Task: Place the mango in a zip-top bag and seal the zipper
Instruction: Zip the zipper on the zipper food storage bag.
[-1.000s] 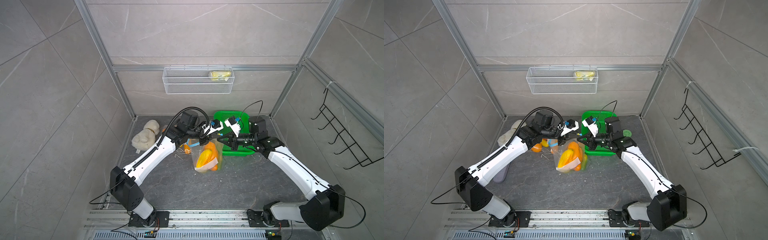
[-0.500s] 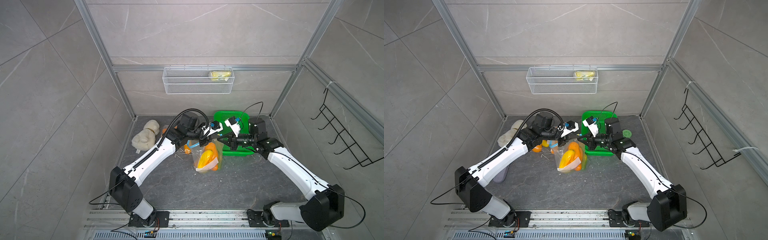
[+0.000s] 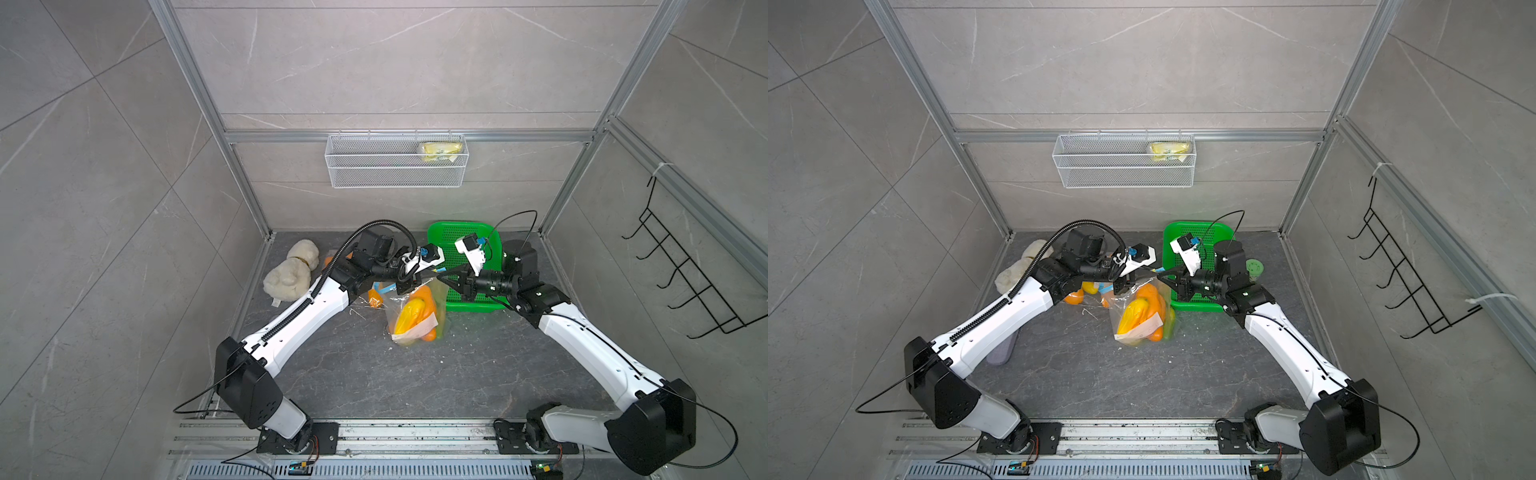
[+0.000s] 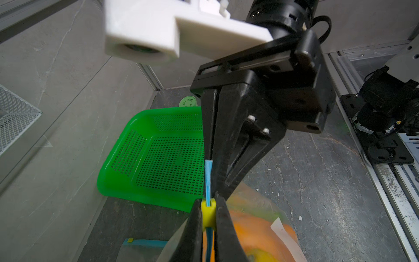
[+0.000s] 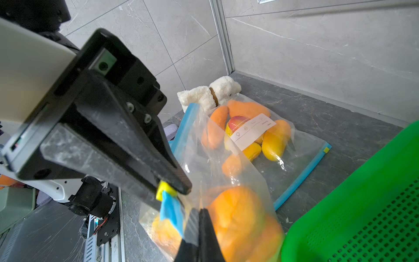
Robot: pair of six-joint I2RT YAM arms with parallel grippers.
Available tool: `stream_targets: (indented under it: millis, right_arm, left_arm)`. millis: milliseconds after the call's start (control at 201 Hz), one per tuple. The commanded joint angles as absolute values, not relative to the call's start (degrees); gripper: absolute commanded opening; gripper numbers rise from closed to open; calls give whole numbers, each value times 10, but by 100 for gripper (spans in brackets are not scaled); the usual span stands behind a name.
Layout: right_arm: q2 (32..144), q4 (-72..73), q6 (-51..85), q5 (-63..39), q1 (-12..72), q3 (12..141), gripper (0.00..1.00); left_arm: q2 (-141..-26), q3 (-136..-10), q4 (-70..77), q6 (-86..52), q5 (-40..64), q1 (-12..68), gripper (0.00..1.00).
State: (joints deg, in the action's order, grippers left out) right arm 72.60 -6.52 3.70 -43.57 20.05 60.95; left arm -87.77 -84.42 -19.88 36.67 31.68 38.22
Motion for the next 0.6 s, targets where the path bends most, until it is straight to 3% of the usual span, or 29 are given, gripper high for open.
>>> stream_targets:
  millis: [0,592]
  right_arm:
    - [703,-43,48,-393,172,603,0]
    - [694,-11,94,-292,153,586,0]
  left_arm:
    - [-843,-843,-237,374,300,360,0]
    - [-807,-820,-273,375,265,325,0]
